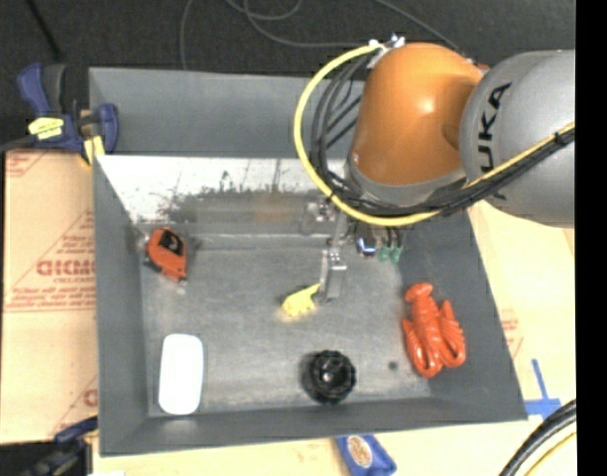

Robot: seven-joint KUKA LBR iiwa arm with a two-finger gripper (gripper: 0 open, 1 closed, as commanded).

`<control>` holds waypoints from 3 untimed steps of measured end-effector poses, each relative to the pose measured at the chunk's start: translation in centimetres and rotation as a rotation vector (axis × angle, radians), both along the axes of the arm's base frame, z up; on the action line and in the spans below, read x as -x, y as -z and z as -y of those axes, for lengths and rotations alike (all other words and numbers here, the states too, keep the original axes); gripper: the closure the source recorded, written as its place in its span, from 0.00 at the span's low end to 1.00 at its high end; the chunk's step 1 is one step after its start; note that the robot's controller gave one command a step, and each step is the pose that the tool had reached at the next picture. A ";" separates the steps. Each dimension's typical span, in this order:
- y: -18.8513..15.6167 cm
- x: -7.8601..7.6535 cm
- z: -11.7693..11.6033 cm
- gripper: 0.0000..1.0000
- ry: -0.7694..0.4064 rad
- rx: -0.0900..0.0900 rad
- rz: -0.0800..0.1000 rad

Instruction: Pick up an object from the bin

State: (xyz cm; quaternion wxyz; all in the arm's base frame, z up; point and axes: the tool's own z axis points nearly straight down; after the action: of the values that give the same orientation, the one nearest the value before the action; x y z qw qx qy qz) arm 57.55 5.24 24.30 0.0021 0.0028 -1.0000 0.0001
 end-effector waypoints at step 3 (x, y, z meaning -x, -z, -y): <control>8.3 -2.0 4.1 0.00 -0.362 0.000 0.006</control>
Offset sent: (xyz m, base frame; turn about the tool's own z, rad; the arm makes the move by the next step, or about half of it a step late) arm 0.0273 -0.0343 -0.1730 -0.4868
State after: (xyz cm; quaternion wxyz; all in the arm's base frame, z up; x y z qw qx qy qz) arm 59.57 1.15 16.00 -0.0007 0.1826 -0.9832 0.0004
